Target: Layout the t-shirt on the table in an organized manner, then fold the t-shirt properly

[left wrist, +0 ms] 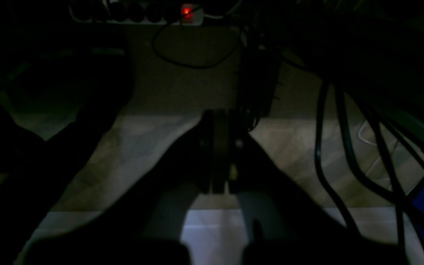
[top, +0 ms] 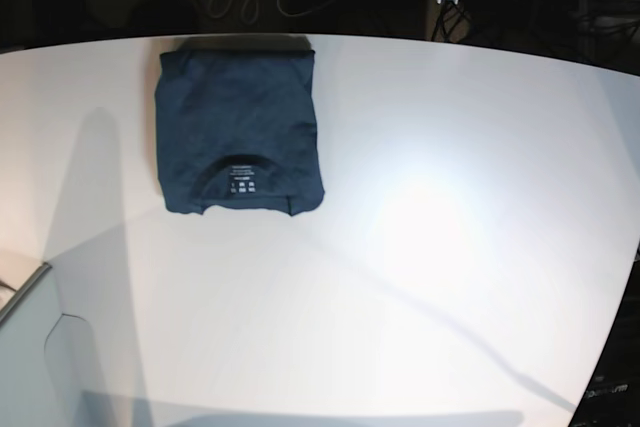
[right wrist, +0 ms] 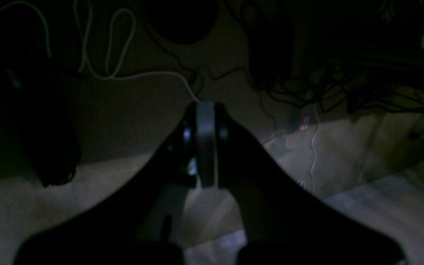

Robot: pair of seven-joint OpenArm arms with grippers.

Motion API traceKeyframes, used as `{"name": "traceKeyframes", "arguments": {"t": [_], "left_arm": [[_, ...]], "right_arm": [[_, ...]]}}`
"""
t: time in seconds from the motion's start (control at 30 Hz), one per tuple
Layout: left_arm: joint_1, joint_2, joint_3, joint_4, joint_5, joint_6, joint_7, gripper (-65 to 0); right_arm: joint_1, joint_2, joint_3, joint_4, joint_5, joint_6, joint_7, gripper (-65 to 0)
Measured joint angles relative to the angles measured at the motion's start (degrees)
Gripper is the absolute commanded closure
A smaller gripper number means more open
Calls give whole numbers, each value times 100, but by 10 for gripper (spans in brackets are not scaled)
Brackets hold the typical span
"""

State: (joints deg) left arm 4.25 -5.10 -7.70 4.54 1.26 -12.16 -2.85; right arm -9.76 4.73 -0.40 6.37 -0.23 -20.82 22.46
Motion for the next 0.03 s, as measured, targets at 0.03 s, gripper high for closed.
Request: {"name": "traceKeyframes", "arguments": {"t": [0.03], "left_arm": [[0,17,0,0,0,-2,0,-2]], "right_arm": [[-15,-9,0,-2,0,0,-15,0]]}}
